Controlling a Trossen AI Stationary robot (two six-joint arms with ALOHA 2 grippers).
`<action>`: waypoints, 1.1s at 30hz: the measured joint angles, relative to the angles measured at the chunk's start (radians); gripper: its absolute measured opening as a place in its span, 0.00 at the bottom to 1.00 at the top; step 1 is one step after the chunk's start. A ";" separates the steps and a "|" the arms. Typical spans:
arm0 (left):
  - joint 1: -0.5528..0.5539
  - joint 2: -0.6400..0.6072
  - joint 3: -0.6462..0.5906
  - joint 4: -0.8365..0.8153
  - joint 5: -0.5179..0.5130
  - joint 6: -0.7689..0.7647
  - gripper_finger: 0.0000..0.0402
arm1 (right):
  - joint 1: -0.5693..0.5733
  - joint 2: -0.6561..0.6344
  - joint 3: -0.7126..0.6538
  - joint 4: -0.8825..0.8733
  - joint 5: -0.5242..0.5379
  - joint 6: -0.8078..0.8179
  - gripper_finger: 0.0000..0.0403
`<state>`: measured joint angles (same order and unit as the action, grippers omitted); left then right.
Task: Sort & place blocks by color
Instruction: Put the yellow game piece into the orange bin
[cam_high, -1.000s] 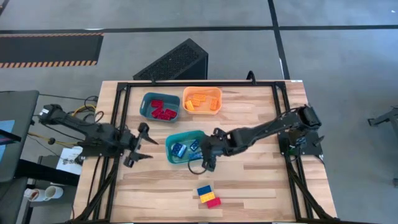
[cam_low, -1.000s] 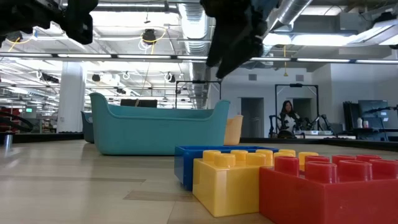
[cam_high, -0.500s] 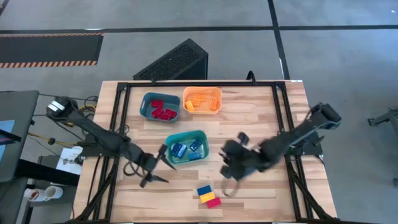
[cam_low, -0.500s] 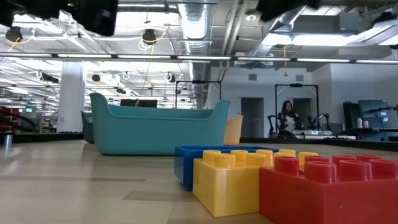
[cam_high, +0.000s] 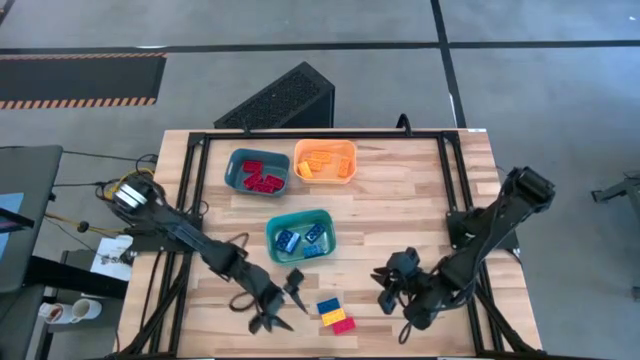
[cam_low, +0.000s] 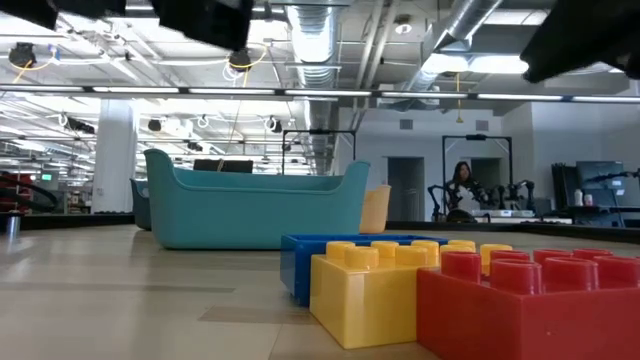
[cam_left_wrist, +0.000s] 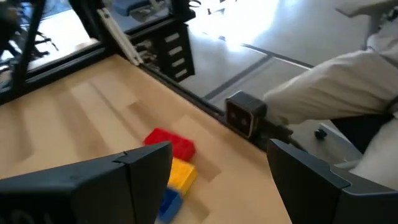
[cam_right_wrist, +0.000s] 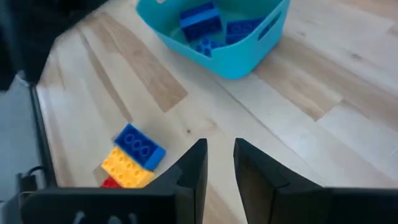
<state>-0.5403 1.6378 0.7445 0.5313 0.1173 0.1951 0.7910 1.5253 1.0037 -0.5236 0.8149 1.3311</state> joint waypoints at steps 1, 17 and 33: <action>-0.005 0.031 0.028 -0.001 0.000 0.000 0.63 | 0.000 0.009 -0.005 0.001 -0.001 0.006 0.25; 0.003 0.370 0.336 -0.065 -0.284 -0.051 0.63 | -0.007 0.037 -0.008 0.044 0.000 -0.045 0.25; -0.043 0.396 0.421 -0.267 -0.413 0.020 0.63 | -0.014 0.037 -0.008 0.053 0.002 -0.051 0.25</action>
<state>-0.5831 2.0336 1.1653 0.2638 -0.2959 0.2151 0.7773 1.5623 0.9955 -0.4703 0.8173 1.2803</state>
